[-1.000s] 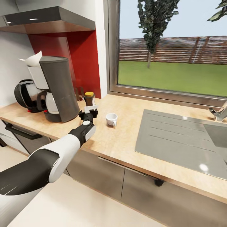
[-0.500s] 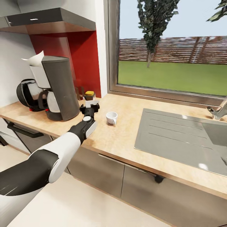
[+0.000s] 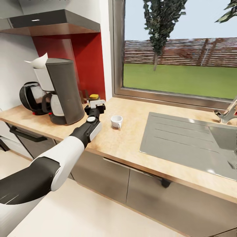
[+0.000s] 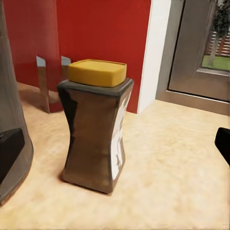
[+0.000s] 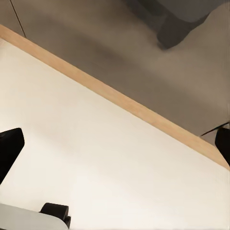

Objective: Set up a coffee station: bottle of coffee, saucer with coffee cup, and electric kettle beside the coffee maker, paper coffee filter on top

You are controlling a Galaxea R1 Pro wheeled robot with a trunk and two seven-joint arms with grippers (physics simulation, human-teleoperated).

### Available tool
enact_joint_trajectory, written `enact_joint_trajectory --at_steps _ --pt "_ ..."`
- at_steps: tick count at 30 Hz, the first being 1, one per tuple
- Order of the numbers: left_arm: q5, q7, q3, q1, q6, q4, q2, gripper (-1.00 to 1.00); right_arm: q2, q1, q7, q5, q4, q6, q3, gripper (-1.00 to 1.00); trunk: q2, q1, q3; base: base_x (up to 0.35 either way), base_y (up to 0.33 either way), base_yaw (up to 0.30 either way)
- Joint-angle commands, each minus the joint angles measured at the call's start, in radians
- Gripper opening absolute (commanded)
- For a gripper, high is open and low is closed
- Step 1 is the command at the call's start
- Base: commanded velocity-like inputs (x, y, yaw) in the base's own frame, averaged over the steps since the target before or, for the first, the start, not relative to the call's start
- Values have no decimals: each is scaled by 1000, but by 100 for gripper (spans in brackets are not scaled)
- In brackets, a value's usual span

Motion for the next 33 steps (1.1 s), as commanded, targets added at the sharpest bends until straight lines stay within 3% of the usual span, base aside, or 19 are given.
enact_joint_trajectory --at_steps 1,3,5,10,14,20,24,28,30,31,33 --pt "11 4 -8 -1 -2 1 0 100 -1 1 6 -11 -2 -1 4 100 -1 0 -1 -63 0 0" --pt "11 -27 -8 -1 22 -2 0 100 -1 1 6 -11 -2 -1 4 100 -1 0 -1 -37 0 0" --pt "11 -123 -7 -1 73 -35 0 100 -1 1 6 -11 -2 -1 4 100 -1 0 -1 -17 0 0" --pt "12 -257 -6 -1 185 -116 0 100 -1 1 6 -11 -2 -1 4 100 -1 0 -1 -6 0 0" --pt "12 -305 -5 -1 237 -163 0 100 -1 1 6 -11 -2 -1 4 100 -1 0 -1 -1 0 0" --pt "17 -539 -4 -1 378 -298 8 100 -1 1 5 -11 -2 -1 4 100 -1 0 -1 0 0 0" --pt "18 -628 -3 -1 429 -356 24 100 -1 1 5 -11 -2 -1 4 100 -1 0 -1 0 0 0" --pt "68 -789 -2 -1 511 -416 45 100 -1 1 5 -11 -2 -1 4 100 -1 0 -1 0 0 0" --pt "114 -892 -2 -1 542 -429 61 100 -1 1 5 -11 -2 -1 4 100 -1 0 -1 0 0 0" --pt "175 -1092 -2 -1 566 -432 98 100 -1 1 5 -11 -2 -1 4 100 -1 0 -1 0 0 0" --pt "189 -1182 -2 -1 570 -429 111 100 -1 1 5 -11 -2 -1 4 100 -1 0 -1 0 0 0"
